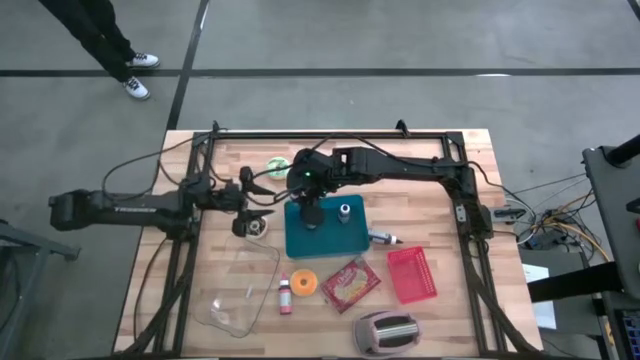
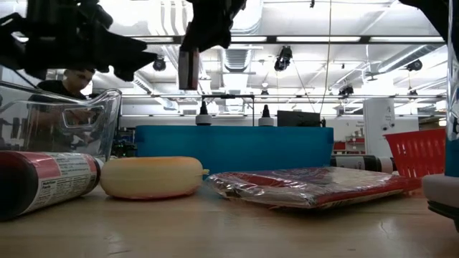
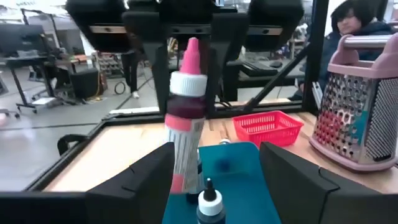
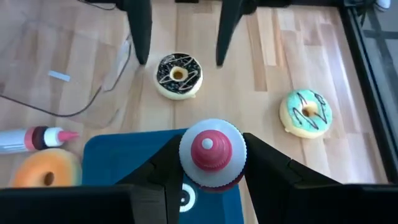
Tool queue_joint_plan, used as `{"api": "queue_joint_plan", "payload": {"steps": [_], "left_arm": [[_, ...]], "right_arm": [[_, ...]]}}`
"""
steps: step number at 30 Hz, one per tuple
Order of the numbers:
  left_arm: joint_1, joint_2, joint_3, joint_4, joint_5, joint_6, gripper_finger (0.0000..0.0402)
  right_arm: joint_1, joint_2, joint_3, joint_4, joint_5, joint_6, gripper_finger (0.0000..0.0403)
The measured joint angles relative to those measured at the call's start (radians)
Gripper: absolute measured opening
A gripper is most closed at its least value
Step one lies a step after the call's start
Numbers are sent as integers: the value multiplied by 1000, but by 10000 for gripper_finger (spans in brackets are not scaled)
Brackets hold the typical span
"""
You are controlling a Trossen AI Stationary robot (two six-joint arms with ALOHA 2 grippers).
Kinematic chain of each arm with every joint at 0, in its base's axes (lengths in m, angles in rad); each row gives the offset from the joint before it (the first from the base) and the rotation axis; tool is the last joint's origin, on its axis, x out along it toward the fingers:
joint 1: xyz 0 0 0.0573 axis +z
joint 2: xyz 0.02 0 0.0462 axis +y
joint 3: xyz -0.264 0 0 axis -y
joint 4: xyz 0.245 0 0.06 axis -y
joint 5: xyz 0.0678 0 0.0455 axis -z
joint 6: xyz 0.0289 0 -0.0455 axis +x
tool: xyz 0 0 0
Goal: Pick & Place Food Item
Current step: Put the top pink food coloring bottle into the blue bin
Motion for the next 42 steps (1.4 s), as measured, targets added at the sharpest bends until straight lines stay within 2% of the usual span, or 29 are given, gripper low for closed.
{"api": "queue_joint_plan", "payload": {"steps": [11,21,27,35,42], "left_arm": [[1,-99,-105,3,-4,-69,239],[1,-142,-110,4,7,-65,238],[1,-170,-110,-3,19,-70,239],[1,-176,-111,-3,30,-88,237],[1,-178,-111,-3,30,-99,237]], "right_arm": [[13,-49,0,-161,128,117,127],[49,-54,-97,-189,128,210,126],[49,-113,-231,-63,119,251,126],[32,-176,-443,107,53,295,125],[7,-180,-530,195,-5,296,125]]}}
